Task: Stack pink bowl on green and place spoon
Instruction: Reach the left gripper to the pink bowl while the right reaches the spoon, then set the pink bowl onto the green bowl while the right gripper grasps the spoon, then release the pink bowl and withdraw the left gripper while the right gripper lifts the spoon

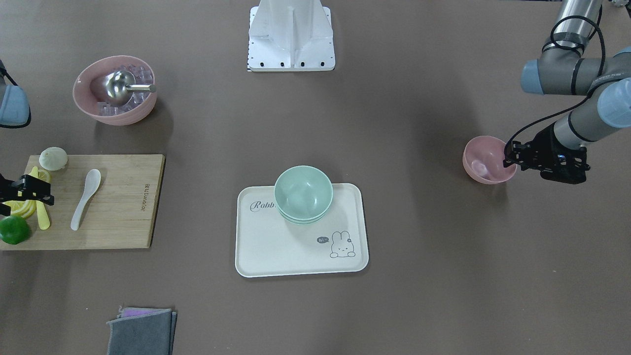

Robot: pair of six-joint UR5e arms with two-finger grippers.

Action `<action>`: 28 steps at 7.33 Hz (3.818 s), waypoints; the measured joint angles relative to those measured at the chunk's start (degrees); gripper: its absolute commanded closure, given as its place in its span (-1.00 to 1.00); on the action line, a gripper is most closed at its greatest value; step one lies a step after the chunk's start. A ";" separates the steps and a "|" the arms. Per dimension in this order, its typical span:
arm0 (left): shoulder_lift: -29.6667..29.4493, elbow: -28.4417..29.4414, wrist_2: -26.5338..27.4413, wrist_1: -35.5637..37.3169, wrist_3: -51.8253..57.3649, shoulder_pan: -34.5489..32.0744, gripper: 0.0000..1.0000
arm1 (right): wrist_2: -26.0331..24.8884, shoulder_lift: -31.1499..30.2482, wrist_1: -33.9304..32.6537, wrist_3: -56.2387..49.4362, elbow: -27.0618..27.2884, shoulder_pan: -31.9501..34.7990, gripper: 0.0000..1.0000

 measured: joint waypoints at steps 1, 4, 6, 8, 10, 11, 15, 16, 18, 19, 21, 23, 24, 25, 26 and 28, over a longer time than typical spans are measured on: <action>-0.44 0.08 -0.11 0.13 -0.14 0.11 1.00 | -0.14 0.77 0.01 2.19 -0.02 -1.44 -1.00; -6.61 -0.16 -8.20 0.91 -4.44 -0.07 1.00 | -0.18 1.80 -0.03 7.61 -0.33 -3.71 -0.63; -15.23 -0.31 -9.83 0.92 -11.82 -0.21 1.00 | -0.16 1.62 -0.05 10.16 -0.59 -4.65 -0.39; -25.87 2.56 -8.06 0.96 -21.01 1.44 1.00 | 0.00 1.53 -0.07 11.82 -0.96 -5.07 -0.15; -31.93 5.08 -2.17 0.53 -26.52 5.28 1.00 | 0.19 1.65 -0.10 13.13 -1.13 -5.31 -0.14; -33.82 6.19 -0.83 0.48 -27.91 6.49 1.00 | 0.26 1.85 -0.08 13.96 -1.16 -5.60 -0.04; -37.74 8.01 6.10 -0.08 -32.69 12.32 0.33 | 0.28 2.33 -0.01 15.70 -1.42 -6.42 1.00; -38.92 9.15 7.27 -1.28 -34.03 13.29 -0.96 | 0.29 2.37 -0.03 15.79 -1.43 -6.51 1.00; -39.90 12.40 11.37 -7.66 -35.31 14.37 -0.97 | 0.94 3.07 -0.21 16.13 -1.33 -6.37 1.00; -39.94 12.81 12.20 -9.35 -36.34 14.50 -0.97 | 2.75 4.30 -0.51 16.66 -1.04 -5.39 1.00; -37.90 9.32 11.30 -9.40 -37.72 13.57 -0.97 | 6.34 7.09 -0.92 18.11 -0.81 -2.89 1.00; -28.54 1.12 2.03 -8.62 -36.24 6.26 -0.97 | 6.37 12.42 -1.26 25.81 -0.63 -3.53 1.00; -23.38 -1.84 -2.68 -8.57 -32.46 1.33 -0.97 | 5.44 16.12 -1.22 32.02 -0.62 -5.33 1.00; -16.92 -4.23 -5.49 -8.55 -25.71 -2.70 -0.97 | 3.39 20.59 -1.09 39.94 -0.66 -8.23 1.00; -10.79 -5.55 -6.88 -8.53 -17.47 -5.83 -0.97 | -0.03 25.18 -1.00 48.31 -0.75 -11.84 1.00; -3.91 -5.57 -7.94 -8.48 -6.19 -9.04 -0.97 | -6.79 32.76 -0.98 61.52 -1.05 -18.16 1.00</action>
